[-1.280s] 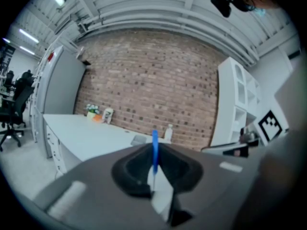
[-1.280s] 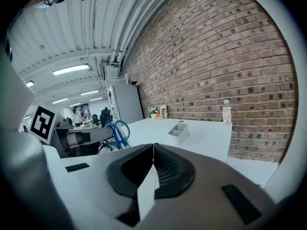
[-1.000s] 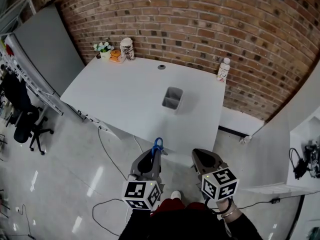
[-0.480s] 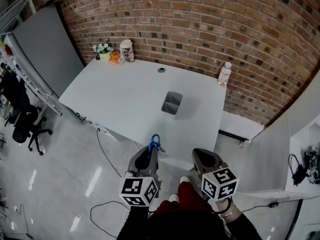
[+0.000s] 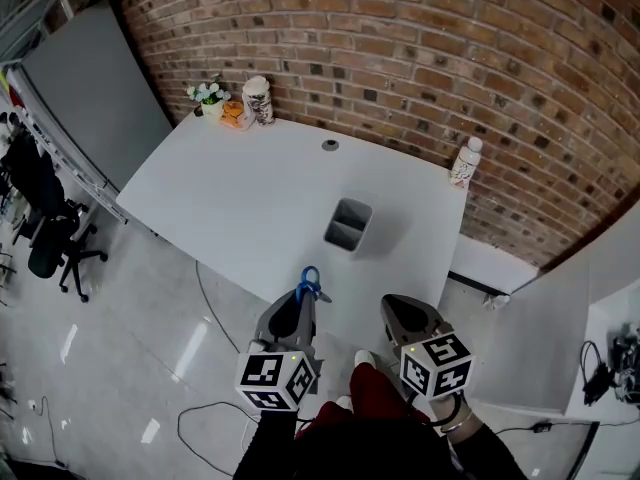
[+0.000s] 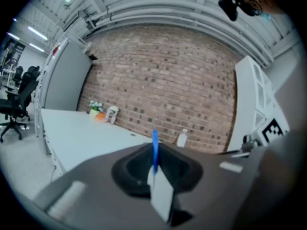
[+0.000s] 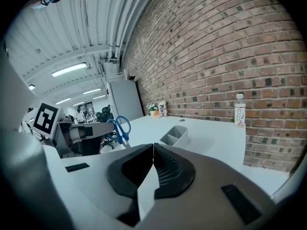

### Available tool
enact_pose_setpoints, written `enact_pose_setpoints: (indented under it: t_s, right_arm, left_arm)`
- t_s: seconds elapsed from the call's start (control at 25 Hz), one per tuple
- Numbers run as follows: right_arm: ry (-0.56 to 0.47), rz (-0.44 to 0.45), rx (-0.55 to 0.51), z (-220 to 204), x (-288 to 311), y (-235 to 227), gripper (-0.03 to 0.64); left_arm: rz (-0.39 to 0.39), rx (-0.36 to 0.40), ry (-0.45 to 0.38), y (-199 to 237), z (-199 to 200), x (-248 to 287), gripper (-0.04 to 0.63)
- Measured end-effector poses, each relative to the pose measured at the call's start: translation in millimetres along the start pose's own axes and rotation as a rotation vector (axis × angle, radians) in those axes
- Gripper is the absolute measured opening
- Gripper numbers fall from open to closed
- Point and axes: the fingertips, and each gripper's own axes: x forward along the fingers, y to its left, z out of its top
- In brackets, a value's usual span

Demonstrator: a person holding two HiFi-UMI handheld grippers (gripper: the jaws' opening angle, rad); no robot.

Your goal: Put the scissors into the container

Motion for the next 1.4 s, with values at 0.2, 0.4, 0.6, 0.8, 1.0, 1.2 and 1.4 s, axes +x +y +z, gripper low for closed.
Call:
enact_pose_setpoints:
  t_s: [0.2,0.4,0.6,0.8,1.0,1.2,1.4]
  right_arm:
    - [0.022,0.015,0.002,7.8,22.3,-24.6,0.009]
    - [0.033,0.035,0.0,20.0,43.6,-46.9,0.009]
    - [0.043,0.054,0.001,31.0,63.3,-58.6,0.008]
    - [0.054,0.07,-0.006,40.0,78.7,-69.9,0.009]
    - [0.056,0.077,-0.005,50.2,94.0,-77.5,0.009]
    - [0.063,0.09,-0.006,54.7,109.0,-82.4,0.009]
    - [0.071,0.092,-0.002,58.4,120.2,-87.8,0.009]
  left_arm:
    - [0.016,-0.015,0.007,4.5,4.2,32.0,0.031]
    - [0.029,-0.016,0.012,6.0,11.6,62.8,0.031]
    - [0.03,-0.004,0.021,8.7,21.8,88.6,0.031]
    - [0.038,0.0,0.012,10.2,33.8,110.5,0.031]
    - [0.034,0.011,0.003,12.6,46.0,130.3,0.031]
    - [0.028,0.017,0.002,15.7,51.6,149.8,0.031]
    - [0.026,0.009,0.005,19.5,54.8,167.1,0.031]
